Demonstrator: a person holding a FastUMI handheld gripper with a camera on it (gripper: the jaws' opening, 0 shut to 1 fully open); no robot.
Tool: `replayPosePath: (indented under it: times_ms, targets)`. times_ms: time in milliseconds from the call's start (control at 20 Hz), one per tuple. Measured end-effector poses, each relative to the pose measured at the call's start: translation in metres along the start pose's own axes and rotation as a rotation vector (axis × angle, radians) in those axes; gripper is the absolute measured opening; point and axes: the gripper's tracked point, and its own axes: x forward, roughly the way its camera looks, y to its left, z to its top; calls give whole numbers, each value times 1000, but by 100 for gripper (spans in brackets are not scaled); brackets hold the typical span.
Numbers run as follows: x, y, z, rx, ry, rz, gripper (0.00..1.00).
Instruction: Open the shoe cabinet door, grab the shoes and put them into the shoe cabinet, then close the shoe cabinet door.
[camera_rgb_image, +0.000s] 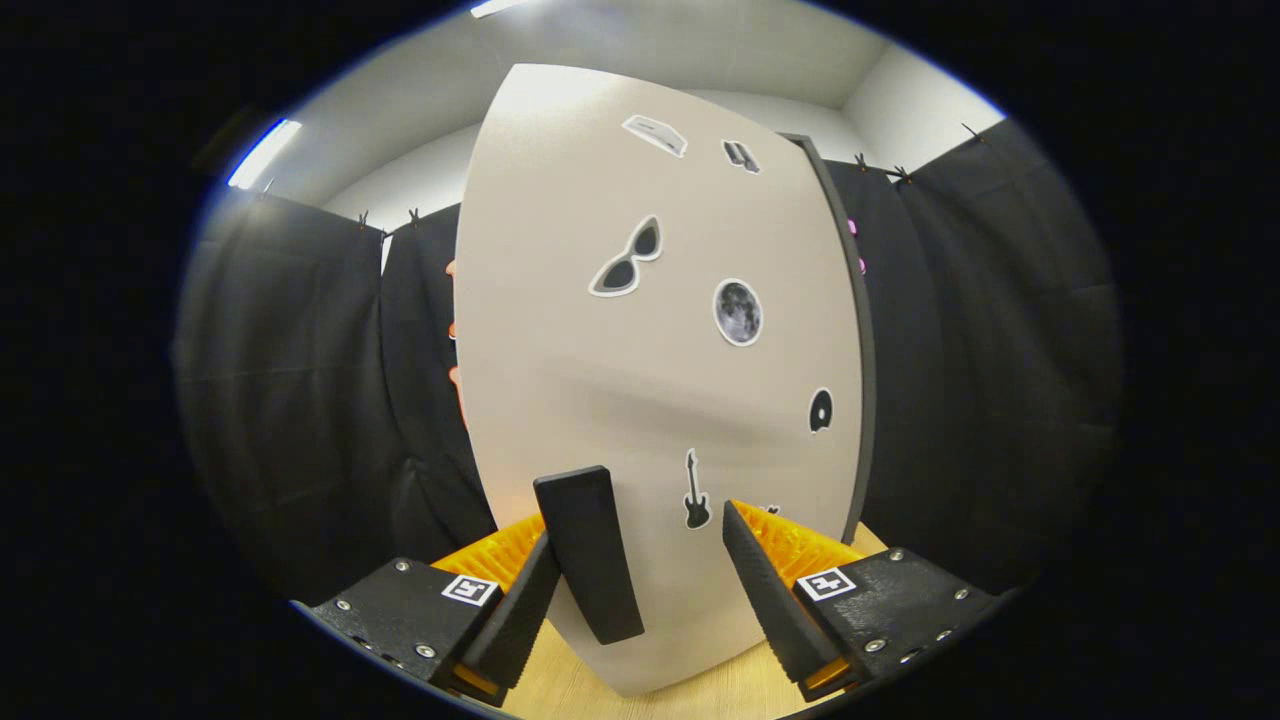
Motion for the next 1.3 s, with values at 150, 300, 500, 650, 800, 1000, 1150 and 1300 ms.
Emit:
replayPosePath:
  times_ms: [150,300,500,650,800,1000,1150,1300]
  targets:
    - [17,13,0,-27,-14,-27,93]
    - [36,20,-1,-19,-11,-38,93]
    - [49,29,-3,-2,2,-25,93]
    - [62,32,-7,29,19,-18,93]
    - [72,35,-9,28,29,-21,93]
    - [76,38,-7,-11,54,-32,93]
    - [72,38,12,-27,50,-33,94]
    - [60,38,39,-57,23,-22,95]
